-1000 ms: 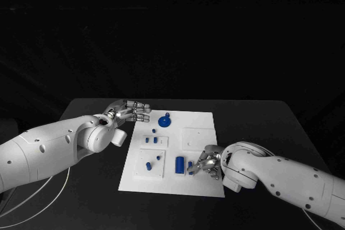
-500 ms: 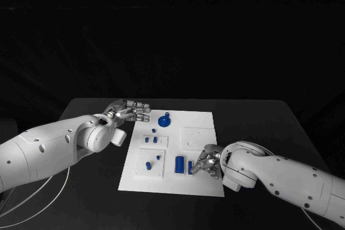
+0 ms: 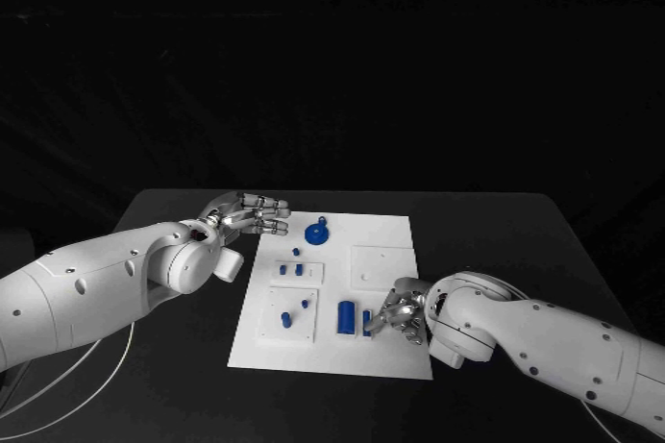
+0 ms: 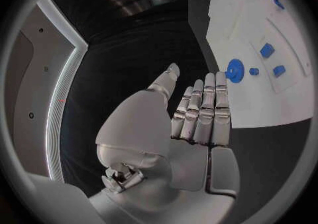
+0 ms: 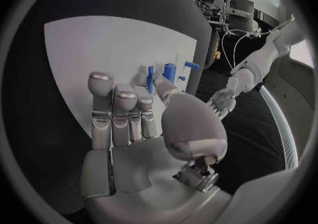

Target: Assemble the parts on the task board

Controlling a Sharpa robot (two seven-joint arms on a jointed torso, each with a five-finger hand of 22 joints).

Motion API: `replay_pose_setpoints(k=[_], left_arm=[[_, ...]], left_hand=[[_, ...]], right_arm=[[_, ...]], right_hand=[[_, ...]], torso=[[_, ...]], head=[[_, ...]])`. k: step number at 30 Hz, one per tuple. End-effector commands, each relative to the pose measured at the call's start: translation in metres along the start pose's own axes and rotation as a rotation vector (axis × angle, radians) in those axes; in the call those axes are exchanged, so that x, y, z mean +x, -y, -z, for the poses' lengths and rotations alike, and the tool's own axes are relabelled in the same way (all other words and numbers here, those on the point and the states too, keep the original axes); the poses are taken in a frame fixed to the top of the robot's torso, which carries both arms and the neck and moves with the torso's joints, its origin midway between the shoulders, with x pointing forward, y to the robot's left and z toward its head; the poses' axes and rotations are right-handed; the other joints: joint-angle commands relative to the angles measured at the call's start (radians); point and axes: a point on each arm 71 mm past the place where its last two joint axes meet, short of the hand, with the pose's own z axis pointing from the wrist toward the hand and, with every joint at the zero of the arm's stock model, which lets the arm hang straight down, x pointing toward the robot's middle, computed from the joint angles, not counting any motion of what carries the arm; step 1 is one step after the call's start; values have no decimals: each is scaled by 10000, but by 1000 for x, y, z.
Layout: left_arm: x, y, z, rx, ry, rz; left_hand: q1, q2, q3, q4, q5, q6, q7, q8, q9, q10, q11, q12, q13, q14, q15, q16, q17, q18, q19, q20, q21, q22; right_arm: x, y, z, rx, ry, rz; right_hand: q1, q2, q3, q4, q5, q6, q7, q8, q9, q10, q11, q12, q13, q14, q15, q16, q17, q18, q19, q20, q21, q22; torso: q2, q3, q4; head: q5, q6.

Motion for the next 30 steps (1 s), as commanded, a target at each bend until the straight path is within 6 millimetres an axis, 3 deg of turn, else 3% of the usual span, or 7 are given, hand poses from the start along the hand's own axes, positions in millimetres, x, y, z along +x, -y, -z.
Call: replay_pose_setpoints(k=[1, 7, 12, 18, 22, 27, 30], left_arm=[[2, 1, 0, 95, -137, 29], [-3, 1, -1, 163, 39, -2], [-8, 0, -2, 215, 230, -31], [-13, -1, -4, 277, 422, -42], [-16, -1, -5, 400, 609, -18], [-19, 1, -8, 677, 925, 121], [-22, 1, -10, 898, 1099, 234]], left_hand=[[-14, 21, 18, 3, 10, -67, -31, -2, -15, -75, -9, 31, 0, -69, 6, -20, 15, -50, 47, 34, 65, -11], [-93, 2, -37, 52, -252, 7, -51, 4, -11, -67, -13, 33, 0, -70, 12, -20, 16, -62, 37, 45, 71, -40], [-106, -4, -140, 118, -379, -9, -60, 2, -11, -57, -15, 33, 1, -73, 14, -20, 17, -70, 48, 50, 54, -72], [-92, 1, -185, 133, -398, -6, -61, 1, -12, -51, -17, 34, 2, -69, 14, -21, 15, -74, 55, 49, 44, -92], [-58, 47, -214, 141, -394, 179, -70, 24, -1, 39, -46, 44, 1, -21, -8, -12, 20, -77, 76, 36, 39, -116], [-47, 121, -189, 153, -393, 735, -138, 57, 23, 272, -124, 34, -3, 176, -80, -8, 41, -104, 118, -19, 53, -127], [-16, 222, -104, 146, -353, 1138, -201, 85, 42, 457, -199, 39, -4, 144, -103, -27, 9, -128, 122, -40, 50, -142]], right_arm=[[0, 1, 1, -222, -57, -117], [-10, 3, 2, -352, -117, -325], [-23, 4, 2, -619, -253, -828], [-47, 4, 4, -1161, -163, -1719], [-72, 7, 2, -1616, 455, -2407], [-101, 16, -6, -2505, 1492, -3484], [-118, 28, -15, -3120, 2242, -4294]], right_hand=[[-19, -145, -577, 351, 336, -359, 135, -29, 3, -43, 48, -53, -20, -1, -2, -55, -23, -37, 495, 3, -41, -21], [356, -439, -1238, 1115, 305, -423, 153, -44, 13, -64, 66, -23, -46, -7, 7, -38, -40, 2, 497, 20, -48, -41], [443, -497, -1705, 1343, 495, -527, 185, -47, 11, -73, 78, 2, -44, -14, 4, -31, -37, 24, 494, 19, -47, -52], [531, -529, -1793, 1446, 488, -652, 228, -44, -3, -56, 104, 48, -28, -13, 10, -3, -8, 34, 500, 17, -1, -40], [642, -391, -1677, 1350, 484, -679, 249, -45, 5, -83, 121, 1, -61, -38, 32, -154, -152, 43, 474, 48, -136, -98], [844, -82, -1268, 851, 385, -558, 214, -46, 4, -341, 96, -868, -696, -124, 44, -1098, -1009, 50, 390, 71, -1306, -692], [789, -31, -1199, 481, 689, -443, 136, -29, 23, -933, 85, -2750, -2145, -310, 2, -1969, -1524, 71, 87, 49, -3234, -1779]], torso=[[-14, 10, -13], [-30, 9, -27], [-79, 34, -27], [-209, 11, -71], [-314, -24, -117], [-461, -74, -184], [-563, -95, -217]], head=[[7, 41], [-44, 171], [-63, 253], [-99, 390], [-147, 522], [-212, 664], [-221, 814]])
